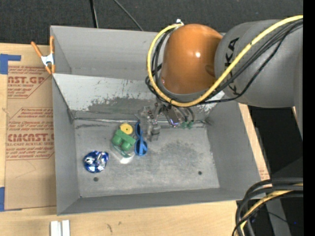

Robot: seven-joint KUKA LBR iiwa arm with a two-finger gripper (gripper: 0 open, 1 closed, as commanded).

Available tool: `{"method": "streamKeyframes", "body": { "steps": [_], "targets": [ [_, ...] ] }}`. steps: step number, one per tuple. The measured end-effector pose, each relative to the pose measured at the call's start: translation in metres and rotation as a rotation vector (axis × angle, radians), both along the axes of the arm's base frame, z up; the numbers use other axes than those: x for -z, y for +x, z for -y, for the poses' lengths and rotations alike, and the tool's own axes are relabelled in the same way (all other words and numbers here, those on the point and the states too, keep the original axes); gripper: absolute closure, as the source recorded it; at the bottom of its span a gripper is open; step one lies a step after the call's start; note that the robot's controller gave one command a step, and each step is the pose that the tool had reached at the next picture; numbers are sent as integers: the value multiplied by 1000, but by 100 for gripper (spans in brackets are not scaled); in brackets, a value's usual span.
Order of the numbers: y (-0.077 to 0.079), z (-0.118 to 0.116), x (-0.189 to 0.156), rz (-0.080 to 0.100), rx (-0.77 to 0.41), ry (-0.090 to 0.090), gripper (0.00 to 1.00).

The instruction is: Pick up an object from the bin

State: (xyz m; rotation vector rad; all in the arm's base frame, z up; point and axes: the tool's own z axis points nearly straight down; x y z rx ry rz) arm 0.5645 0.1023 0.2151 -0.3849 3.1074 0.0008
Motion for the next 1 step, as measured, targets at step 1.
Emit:
{"method": "streamKeyframes", "body": {
  "steps": [1],
  "targets": [
    [-90,-47,107,-22,-43,-2,100]
  ]
}}
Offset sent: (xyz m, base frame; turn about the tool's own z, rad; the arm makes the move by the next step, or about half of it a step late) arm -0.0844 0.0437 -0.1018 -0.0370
